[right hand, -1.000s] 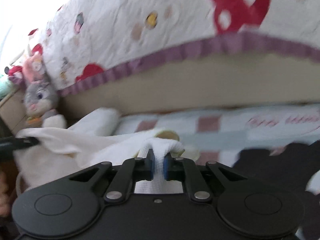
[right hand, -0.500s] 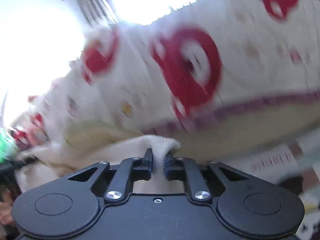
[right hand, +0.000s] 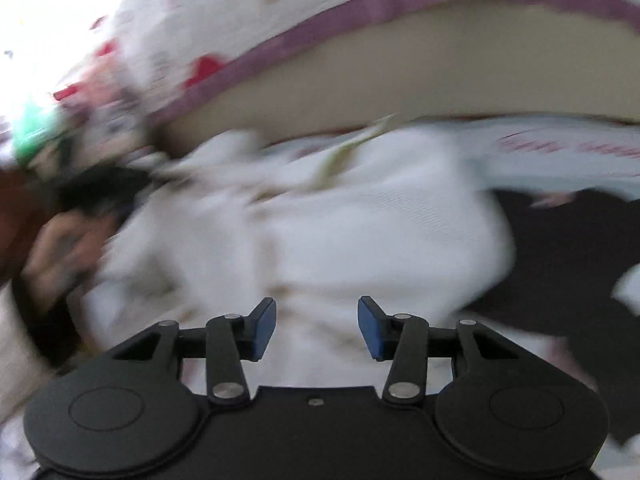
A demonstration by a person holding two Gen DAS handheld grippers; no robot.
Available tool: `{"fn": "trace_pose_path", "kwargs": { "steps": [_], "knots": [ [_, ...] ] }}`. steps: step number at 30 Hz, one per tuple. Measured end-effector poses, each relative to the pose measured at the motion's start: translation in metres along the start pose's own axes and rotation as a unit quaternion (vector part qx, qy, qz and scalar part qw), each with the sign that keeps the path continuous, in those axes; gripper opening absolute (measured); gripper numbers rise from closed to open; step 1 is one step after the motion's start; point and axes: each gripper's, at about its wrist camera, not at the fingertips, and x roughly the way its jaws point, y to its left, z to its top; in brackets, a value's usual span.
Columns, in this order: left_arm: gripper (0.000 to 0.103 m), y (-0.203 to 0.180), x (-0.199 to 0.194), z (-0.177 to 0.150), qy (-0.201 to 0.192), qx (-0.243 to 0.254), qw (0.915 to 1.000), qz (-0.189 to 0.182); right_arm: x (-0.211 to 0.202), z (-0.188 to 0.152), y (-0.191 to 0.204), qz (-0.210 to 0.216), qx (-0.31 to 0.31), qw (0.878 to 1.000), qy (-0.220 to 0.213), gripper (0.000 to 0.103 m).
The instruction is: Fold clothes
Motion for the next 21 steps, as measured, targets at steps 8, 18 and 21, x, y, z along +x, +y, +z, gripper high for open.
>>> {"fn": "trace_pose_path", "kwargs": {
  "steps": [8,18,21],
  "knots": [
    [0.013,-0.003,0.003,-0.040,0.111,-0.027,0.9932,-0.027,0.075,-0.032,0.047,-0.072,-0.127,0.983,0.111,0.059],
    [0.045,-0.017,-0.040,-0.068,0.132,0.013,0.9912,0.008,0.056,-0.028,0.063,-0.028,-0.131,0.990,0.048,0.007],
    [0.046,-0.021,-0.038,-0.076,0.157,-0.016,0.9860,-0.053,0.050,-0.026,0.060,-0.008,-0.099,0.993,0.063,0.007]
  ]
}}
